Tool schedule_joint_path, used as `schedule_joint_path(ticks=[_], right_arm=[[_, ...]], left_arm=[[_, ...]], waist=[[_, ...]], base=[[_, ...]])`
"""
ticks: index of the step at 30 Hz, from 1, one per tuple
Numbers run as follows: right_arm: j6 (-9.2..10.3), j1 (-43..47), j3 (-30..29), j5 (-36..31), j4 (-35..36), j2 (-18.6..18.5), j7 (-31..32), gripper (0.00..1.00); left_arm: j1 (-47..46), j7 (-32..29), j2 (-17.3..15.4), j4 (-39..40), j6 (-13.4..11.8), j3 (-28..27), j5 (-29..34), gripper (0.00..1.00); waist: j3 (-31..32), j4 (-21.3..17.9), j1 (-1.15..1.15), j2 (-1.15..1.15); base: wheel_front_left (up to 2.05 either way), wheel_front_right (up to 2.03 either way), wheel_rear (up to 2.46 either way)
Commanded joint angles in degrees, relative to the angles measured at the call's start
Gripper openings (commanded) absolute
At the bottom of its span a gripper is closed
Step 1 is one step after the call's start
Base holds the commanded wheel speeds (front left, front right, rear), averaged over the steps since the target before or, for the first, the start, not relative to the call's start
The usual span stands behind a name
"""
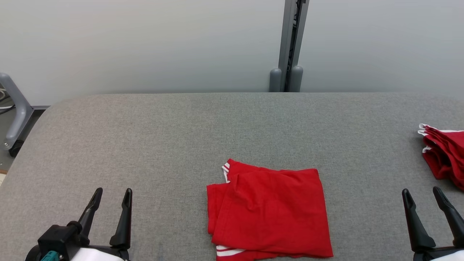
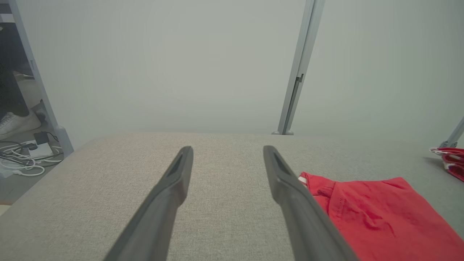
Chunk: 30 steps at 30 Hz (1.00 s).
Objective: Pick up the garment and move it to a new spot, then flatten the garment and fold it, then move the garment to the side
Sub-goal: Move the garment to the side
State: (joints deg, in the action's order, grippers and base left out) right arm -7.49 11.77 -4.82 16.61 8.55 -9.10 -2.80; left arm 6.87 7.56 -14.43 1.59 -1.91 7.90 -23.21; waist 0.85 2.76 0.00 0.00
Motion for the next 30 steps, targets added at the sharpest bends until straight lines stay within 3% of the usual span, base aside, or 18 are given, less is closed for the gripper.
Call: schedule_joint_path(ticks=[1, 13, 21, 30], right_arm=[[-0.01, 0.32, -0.21, -0.01, -0.1, -0.22, -0.04, 1.0], [-0.01, -4.03, 2.98, 2.02, -5.32, -0.76, 0.67, 1.0], [-0.01, -9.04, 6.98, 5.04, -16.16, -1.83, 0.38, 1.0], [-0.01, -12.74, 12.63, 9.14, -26.97, -3.63, 1.17, 1.0]], left_arm=[[0.44, -0.14, -0.41, 0.24, -0.26, -0.03, -0.31, 1.0], [-4.0, 0.75, 0.09, 0.55, 0.68, 1.28, -0.41, 1.0], [-7.9, 2.67, 0.7, -0.48, 2.3, 2.53, -0.37, 1.0], [-9.58, 4.29, 1.19, -1.75, 2.4, 2.49, -0.69, 1.0]], waist=[[0.09, 0.16, 0.0, 0.0], [-3.54, 6.05, 0.0, 0.0], [-8.25, 10.54, 0.0, 0.0], [-10.4, 11.58, 0.0, 0.0]], base=[[0.0, 0.0, 0.0], [0.0, 0.0, 0.0], [0.0, 0.0, 0.0], [0.0, 0.0, 0.0]])
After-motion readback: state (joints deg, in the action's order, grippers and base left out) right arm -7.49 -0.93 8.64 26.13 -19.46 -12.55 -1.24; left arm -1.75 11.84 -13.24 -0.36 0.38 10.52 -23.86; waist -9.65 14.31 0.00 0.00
